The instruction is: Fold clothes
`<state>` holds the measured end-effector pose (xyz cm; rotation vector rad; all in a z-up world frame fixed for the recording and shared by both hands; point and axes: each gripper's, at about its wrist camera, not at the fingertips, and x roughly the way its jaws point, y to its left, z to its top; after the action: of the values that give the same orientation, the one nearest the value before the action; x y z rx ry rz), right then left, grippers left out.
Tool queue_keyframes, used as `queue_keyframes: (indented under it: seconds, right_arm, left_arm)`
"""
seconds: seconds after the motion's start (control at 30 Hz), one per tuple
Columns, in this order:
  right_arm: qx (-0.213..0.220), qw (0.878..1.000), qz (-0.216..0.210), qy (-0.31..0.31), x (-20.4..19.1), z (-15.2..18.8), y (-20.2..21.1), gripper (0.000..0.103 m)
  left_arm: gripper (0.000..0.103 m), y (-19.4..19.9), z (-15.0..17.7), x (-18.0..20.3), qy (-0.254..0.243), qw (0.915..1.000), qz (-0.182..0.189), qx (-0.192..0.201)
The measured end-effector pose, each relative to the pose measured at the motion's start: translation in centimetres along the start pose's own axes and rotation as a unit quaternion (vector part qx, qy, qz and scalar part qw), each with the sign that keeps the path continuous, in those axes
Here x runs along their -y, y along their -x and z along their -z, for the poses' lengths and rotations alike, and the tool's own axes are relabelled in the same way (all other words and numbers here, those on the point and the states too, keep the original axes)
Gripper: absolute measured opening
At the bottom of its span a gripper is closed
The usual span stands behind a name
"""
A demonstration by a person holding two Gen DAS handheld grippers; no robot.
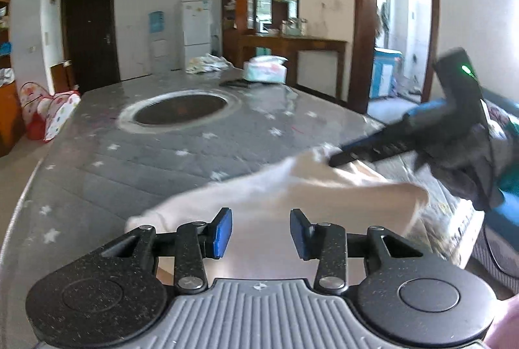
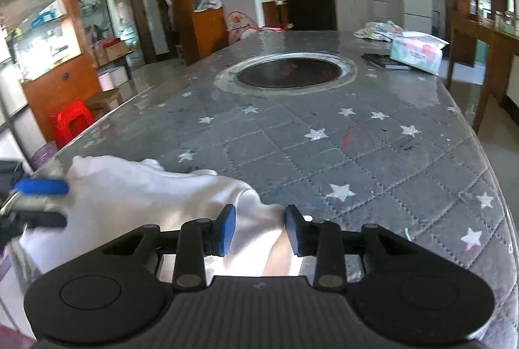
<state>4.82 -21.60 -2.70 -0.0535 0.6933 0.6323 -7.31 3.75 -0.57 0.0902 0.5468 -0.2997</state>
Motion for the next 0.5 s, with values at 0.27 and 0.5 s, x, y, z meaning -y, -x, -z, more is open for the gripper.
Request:
queue_keyframes:
  seconds: [0.27,0.5]
  right_arm:
    - [0.019,0.999,0.037,-0.002,-0.6,-0.2,0.9,0.007]
    - [-0.003,0.996,0.079,0.027,-1.0,0.6,-0.5,0.007]
  left_arm:
    - [0.045,-0.7,1.3,-0.3,0.019,0.9994,0.007,-0.027]
    - [0.050,-1.0,1.9,-0.6,0.026,0.9990,0.018,-0.031]
